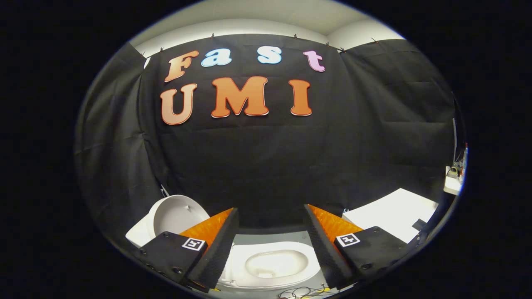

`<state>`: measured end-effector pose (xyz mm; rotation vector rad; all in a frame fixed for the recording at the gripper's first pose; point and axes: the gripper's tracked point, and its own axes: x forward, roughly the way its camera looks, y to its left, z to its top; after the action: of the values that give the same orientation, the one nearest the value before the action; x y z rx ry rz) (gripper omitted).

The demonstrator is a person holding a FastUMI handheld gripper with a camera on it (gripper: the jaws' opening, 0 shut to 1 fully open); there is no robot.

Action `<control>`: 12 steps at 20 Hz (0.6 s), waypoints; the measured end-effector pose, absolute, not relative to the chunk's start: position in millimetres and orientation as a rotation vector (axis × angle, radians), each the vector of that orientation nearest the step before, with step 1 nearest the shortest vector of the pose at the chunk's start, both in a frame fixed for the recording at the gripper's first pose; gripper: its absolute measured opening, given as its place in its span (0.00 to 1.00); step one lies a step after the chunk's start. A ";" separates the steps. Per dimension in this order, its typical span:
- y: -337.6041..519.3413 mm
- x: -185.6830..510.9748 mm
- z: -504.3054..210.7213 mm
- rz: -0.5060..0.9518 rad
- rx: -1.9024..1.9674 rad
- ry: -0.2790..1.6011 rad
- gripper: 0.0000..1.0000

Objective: Open the toilet lid.

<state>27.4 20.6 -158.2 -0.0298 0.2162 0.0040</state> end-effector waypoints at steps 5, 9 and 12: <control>-1.5 23.4 -130.3 -0.005 -0.073 0.182 0.99; -14.7 24.8 -116.5 -0.037 -0.062 0.158 0.98; -12.6 25.4 -104.5 -0.037 -0.006 0.137 0.98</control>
<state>25.4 -12.6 -104.5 -0.0061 0.1367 -0.0374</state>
